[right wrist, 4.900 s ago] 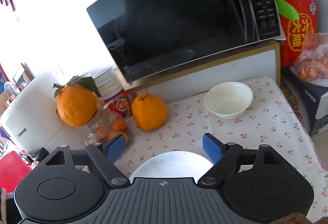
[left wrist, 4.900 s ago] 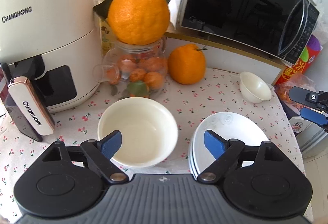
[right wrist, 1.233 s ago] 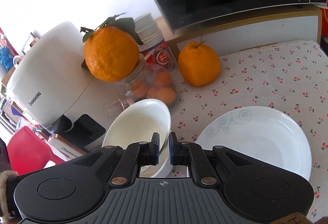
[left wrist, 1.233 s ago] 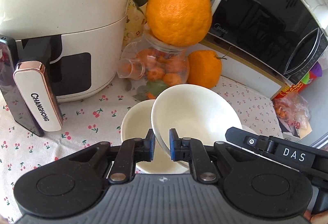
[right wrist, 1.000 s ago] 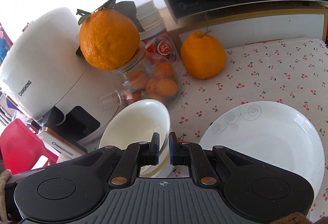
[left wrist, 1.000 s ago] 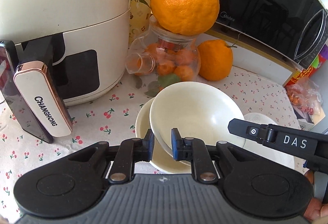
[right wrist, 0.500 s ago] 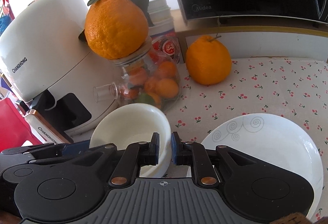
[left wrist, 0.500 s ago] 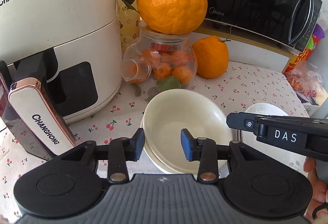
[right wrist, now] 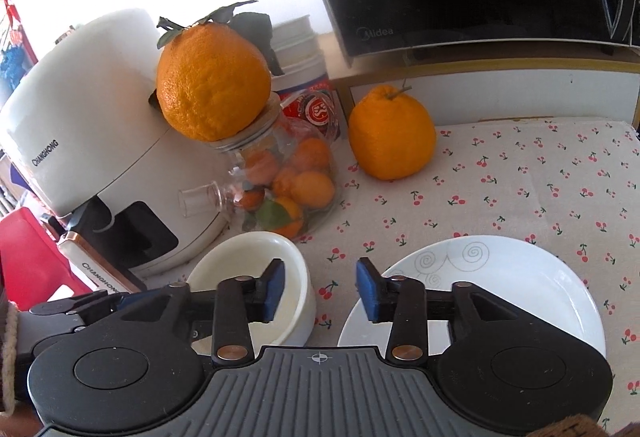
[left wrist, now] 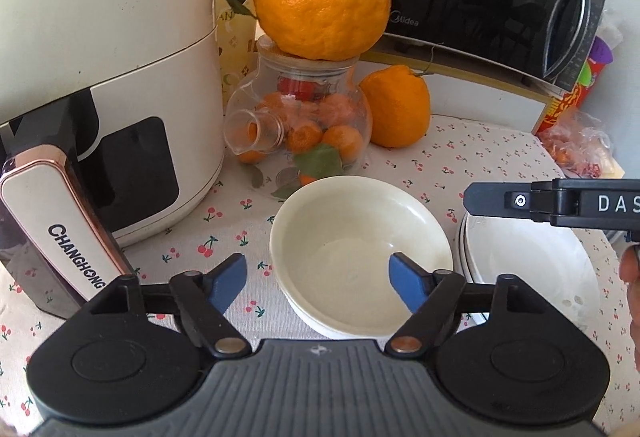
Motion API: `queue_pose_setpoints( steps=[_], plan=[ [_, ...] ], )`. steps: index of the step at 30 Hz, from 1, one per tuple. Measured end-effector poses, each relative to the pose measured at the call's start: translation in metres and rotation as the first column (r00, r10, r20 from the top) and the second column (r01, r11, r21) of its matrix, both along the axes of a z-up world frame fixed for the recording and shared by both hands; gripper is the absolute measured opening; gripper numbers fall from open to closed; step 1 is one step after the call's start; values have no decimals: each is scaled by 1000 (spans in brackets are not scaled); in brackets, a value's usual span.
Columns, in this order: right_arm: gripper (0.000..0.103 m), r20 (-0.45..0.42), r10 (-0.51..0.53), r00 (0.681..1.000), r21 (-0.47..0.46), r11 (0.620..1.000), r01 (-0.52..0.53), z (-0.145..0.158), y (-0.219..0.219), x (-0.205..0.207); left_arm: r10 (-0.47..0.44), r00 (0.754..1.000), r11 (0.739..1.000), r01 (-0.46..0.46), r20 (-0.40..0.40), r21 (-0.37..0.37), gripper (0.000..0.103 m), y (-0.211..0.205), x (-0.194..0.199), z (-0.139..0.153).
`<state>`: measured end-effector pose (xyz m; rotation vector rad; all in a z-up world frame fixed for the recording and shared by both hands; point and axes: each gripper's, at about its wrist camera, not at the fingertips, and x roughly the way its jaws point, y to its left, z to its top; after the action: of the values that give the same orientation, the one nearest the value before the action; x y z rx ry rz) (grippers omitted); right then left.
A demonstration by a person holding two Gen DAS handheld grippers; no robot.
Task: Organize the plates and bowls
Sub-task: 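Close both grippers on the rim of the stacked white bowls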
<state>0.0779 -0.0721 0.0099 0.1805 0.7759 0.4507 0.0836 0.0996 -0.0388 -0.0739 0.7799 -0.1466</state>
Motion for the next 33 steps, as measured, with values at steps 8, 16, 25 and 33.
queue_pose_setpoints(
  steps=[8, 16, 25, 33],
  plan=[
    [86, 82, 121, 989, -12, 993, -120, 3, -14, 1, -157, 979, 987, 151, 128, 58, 102, 3, -20, -4],
    [87, 34, 128, 991, 82, 988, -131, -8, -13, 11, -218, 970, 976, 219, 110, 3, 102, 5, -14, -20],
    [87, 6, 135, 991, 82, 987, -135, -24, 1, 23, -273, 956, 962, 273, 109, 9, 102, -3, -10, -29],
    [87, 9, 138, 990, 82, 987, -139, -31, 10, 27, -297, 949, 955, 294, 103, 45, 102, -10, -8, -35]
  ],
)
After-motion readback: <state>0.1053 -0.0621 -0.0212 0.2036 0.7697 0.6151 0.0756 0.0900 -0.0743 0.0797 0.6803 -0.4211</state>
